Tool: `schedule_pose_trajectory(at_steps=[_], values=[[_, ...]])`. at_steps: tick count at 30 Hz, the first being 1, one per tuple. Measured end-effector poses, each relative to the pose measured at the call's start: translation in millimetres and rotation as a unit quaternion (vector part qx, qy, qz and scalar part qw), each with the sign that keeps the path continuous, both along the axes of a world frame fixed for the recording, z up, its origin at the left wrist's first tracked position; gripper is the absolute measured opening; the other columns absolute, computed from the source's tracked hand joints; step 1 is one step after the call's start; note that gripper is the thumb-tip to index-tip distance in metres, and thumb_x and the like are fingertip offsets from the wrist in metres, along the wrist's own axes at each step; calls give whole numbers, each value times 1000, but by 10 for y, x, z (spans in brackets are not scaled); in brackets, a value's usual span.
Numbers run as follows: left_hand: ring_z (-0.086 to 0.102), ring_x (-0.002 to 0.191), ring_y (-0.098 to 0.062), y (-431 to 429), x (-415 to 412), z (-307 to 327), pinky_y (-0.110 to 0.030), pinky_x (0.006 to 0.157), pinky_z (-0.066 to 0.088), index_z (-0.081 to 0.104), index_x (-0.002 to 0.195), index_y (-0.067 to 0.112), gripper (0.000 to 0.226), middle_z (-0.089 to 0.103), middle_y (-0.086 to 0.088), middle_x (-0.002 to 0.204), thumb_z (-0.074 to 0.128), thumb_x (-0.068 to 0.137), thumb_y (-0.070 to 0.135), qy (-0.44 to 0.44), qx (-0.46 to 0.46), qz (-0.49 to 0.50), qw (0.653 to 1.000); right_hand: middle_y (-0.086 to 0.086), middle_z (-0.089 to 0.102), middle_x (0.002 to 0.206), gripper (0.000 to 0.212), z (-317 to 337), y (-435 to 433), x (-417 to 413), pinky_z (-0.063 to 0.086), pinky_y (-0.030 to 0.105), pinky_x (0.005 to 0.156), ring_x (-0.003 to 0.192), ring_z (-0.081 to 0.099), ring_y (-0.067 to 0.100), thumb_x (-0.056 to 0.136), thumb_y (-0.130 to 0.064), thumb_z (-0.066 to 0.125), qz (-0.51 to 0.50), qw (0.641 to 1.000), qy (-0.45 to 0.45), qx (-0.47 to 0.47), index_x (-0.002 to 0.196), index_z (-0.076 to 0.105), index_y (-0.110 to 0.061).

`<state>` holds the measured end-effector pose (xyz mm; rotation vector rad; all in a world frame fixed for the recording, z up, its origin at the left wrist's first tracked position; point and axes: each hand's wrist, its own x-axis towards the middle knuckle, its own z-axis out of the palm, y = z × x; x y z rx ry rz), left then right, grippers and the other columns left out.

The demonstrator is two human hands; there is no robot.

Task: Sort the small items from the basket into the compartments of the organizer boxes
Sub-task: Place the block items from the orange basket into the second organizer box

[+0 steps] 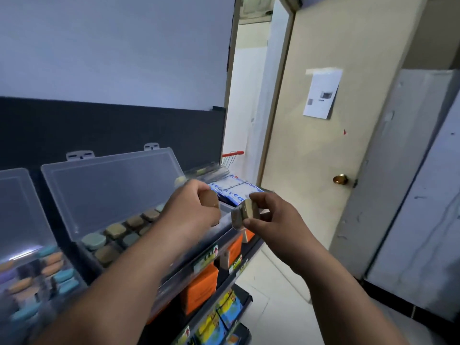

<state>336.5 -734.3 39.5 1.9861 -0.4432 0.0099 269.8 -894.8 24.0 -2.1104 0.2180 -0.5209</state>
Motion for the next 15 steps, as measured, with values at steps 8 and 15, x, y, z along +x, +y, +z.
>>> schedule_pose_trajectory(at_steps=[8, 15], values=[[56, 92, -13, -418, 628, -166, -26, 67, 51, 46, 108, 36, 44, 54, 8, 113, 72, 78, 18, -2, 35, 28, 999, -10, 59, 119, 52, -141, -550, 814, 52, 30, 90, 100, 62, 7, 82, -12, 72, 29, 999, 11, -25, 128, 54, -29], [58, 97, -14, -820, 982, -402, -38, 88, 53, 54, 106, 35, 42, 59, 6, 109, 78, 75, 19, 33, 71, 97, 992, -11, 61, 116, 51, -299, -1046, 1679, 48, 12, 73, 86, 61, -7, 83, -16, 73, 149, 986, 30, -70, 128, 54, -28]])
